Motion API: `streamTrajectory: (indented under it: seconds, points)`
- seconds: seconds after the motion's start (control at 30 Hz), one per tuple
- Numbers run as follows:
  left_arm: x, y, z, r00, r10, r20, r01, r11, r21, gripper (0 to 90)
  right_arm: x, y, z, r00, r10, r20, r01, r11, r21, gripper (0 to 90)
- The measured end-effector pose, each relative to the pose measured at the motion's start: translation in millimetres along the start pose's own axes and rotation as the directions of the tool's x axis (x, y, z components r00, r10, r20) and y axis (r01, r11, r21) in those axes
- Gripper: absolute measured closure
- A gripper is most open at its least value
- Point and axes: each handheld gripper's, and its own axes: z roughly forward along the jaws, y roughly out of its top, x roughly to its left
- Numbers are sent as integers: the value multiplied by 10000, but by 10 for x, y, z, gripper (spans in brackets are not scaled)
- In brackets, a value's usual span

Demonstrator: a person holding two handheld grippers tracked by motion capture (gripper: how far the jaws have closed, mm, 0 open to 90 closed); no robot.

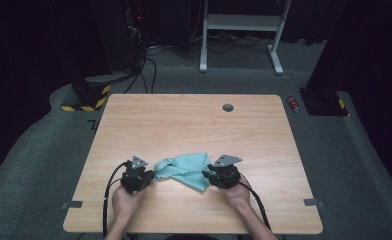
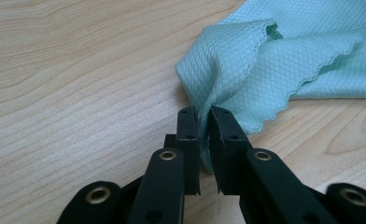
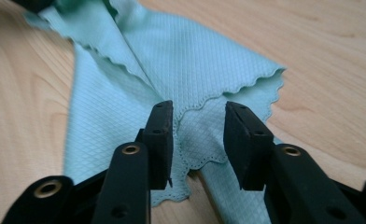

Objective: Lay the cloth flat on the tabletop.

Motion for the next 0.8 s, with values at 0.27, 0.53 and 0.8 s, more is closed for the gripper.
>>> streamTrajectory:
  seconds: [0.27,0.53,0.8]
  points:
    - [37,-17,-80,9999,124,74,-124,9999,-90,858,13,-30,-5,9974,-88,-722,108,9996,265,715]
    - [92,-77,-67,9997,-142,192,143,9999,-54,857,49,-21,33,9968,-683,-407,712,9946,748,850]
    - [73,-107,-62,9992,-139,366,144,9998,-123,855,66,-19,-52,9938,-813,-757,844,9957,384,900]
